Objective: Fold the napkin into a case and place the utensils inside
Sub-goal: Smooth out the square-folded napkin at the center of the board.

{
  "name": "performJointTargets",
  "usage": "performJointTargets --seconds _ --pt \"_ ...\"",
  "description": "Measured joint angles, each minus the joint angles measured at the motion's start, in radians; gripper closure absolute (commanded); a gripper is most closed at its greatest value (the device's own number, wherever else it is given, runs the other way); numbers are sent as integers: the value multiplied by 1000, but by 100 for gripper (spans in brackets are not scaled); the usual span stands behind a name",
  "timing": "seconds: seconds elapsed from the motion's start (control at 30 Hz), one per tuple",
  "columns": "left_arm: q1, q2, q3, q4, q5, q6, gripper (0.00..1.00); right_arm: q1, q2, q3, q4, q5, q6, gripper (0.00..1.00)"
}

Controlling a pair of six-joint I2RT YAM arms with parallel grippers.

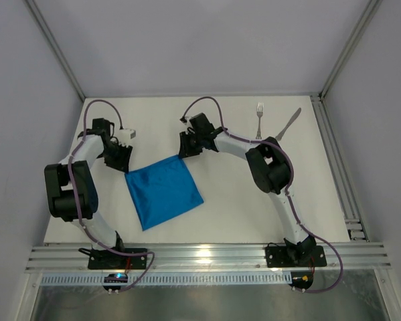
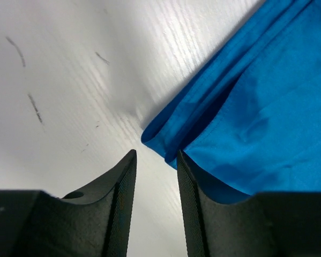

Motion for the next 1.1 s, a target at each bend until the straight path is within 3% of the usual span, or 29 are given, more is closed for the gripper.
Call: performJointTargets --seconds 0.2,0.27,0.43,0.67,0.73,1.03,1.07,1.1 --pt "47 37 39 26 23 -31 67 3 0 -5 -9 -5 7 94" --pt "51 52 39 29 27 -36 66 4 0 -5 -14 -6 8 96" --pt "51 99 39 28 48 -39 67 8 0 -5 -17 -2 8 96" --pt "51 109 23 26 69 -36 95 25 -6 -5 -18 42 7 96" --pt "51 109 13 26 76 -32 99 29 -8 -5 -18 51 7 96" --pt "47 107 -17 26 112 -10 100 36 -14 -5 -17 88 8 96" --pt "47 105 -21 26 118 -8 100 36 -14 -5 -17 90 7 94" --pt "47 103 -25 26 122 -7 100 36 -15 -5 -17 90 8 86"
